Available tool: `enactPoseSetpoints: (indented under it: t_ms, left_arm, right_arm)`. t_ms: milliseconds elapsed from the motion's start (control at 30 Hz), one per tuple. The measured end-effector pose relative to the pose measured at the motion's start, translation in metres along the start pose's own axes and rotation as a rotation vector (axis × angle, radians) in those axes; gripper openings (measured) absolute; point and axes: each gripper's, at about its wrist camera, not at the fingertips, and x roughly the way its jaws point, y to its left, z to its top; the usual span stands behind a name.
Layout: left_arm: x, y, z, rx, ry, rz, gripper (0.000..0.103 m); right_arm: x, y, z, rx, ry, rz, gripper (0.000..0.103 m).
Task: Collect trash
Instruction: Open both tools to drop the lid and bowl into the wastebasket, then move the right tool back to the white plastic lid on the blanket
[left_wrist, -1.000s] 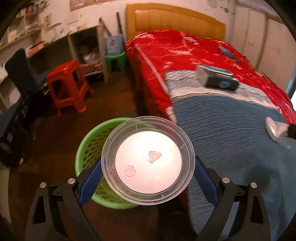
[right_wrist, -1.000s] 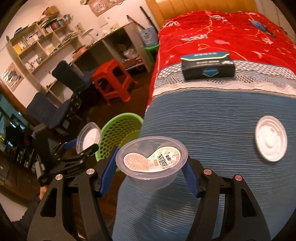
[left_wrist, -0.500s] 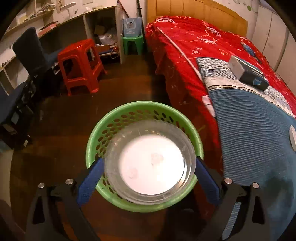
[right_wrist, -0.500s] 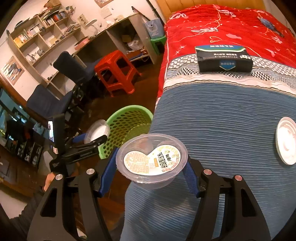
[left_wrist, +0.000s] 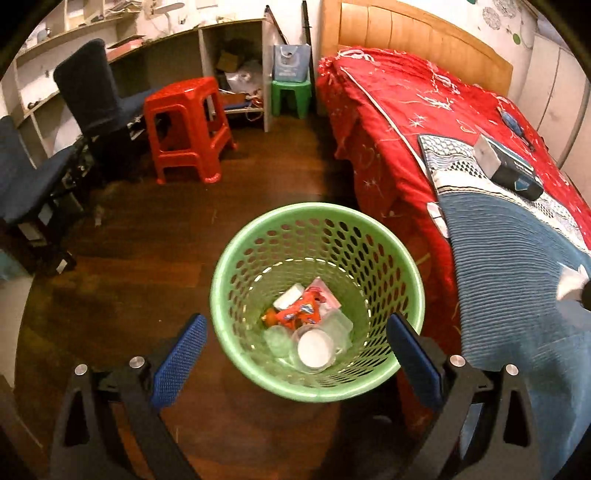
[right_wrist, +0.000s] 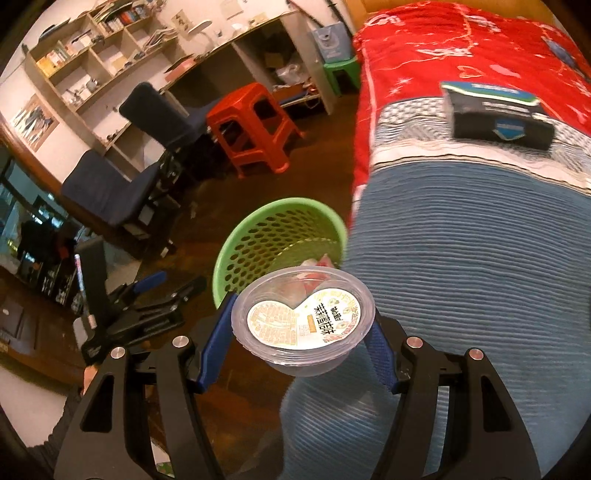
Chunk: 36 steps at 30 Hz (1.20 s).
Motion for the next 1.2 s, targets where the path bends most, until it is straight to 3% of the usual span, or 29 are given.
enactPoseSetpoints:
  t_ms: [500,600,900,1200]
  left_arm:
    - [-0.021,0.032,-0.019,-0.05,-0.026,0.013,0.094]
    - [-0.021,0.035,-0.019,-0.063,-0.021,0.007,0.094]
    - [-0.025,0.028,-0.021,-0.058,-0.026,-0.007,0.094]
    - [-0.036,0.0,-0.021,-0.024,-0.036,-0.038,0.094]
  right_arm:
    - [0.072,0.055,0.025,-0.075,0.075,0.022,0.065]
    - [0.077,0.061,0.028,-0.074,0.074,0.03,0.074]
    - [0.066,0.062,0.026,-0.087,0.048,0.036,0.079]
    - [0.023,0.028,0.013,-0.077,-0.019,-0.045,0.083]
